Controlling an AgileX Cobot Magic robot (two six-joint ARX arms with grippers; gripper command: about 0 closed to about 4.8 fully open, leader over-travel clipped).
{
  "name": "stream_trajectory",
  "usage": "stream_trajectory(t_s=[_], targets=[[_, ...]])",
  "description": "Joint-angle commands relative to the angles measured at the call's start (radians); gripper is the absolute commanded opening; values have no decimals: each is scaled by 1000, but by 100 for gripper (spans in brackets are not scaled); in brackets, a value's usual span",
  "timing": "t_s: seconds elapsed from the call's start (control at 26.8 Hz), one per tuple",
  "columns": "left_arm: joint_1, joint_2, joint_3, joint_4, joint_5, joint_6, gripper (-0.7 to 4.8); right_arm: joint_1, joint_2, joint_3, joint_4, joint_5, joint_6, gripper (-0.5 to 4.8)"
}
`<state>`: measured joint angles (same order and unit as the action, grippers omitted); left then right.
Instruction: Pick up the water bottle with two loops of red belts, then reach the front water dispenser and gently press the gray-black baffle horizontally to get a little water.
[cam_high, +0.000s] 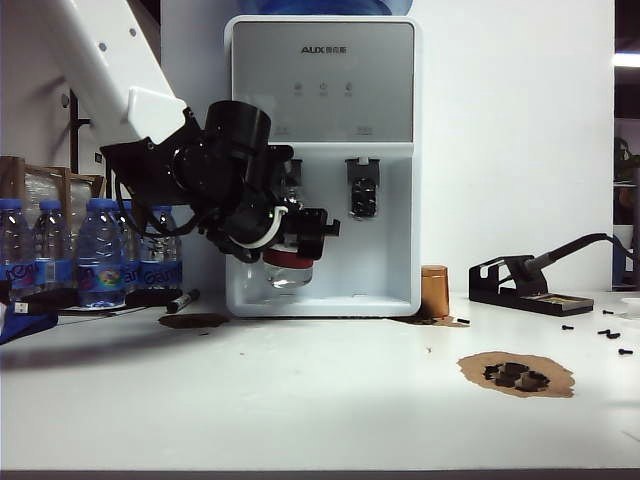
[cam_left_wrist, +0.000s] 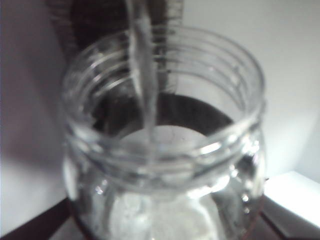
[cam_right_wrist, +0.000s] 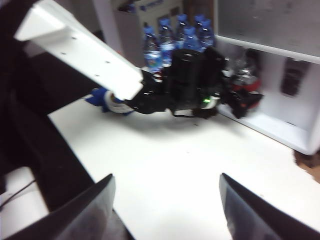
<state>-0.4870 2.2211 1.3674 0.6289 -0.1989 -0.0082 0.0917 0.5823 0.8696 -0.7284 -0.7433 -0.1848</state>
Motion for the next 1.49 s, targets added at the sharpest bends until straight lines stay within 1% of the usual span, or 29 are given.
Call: stream_trajectory(t_s=[0.04,1.34,1.49], targets=[[3,-7,12,37,-3,-1,-5,2,0,4,8,41,-3,337],[-2,-7,13,37,-3,0,-5,2,0,3,9,46,-3,337],[-10,-18,11,17,-3,0,-5,2,0,3,10,47,-11,337]])
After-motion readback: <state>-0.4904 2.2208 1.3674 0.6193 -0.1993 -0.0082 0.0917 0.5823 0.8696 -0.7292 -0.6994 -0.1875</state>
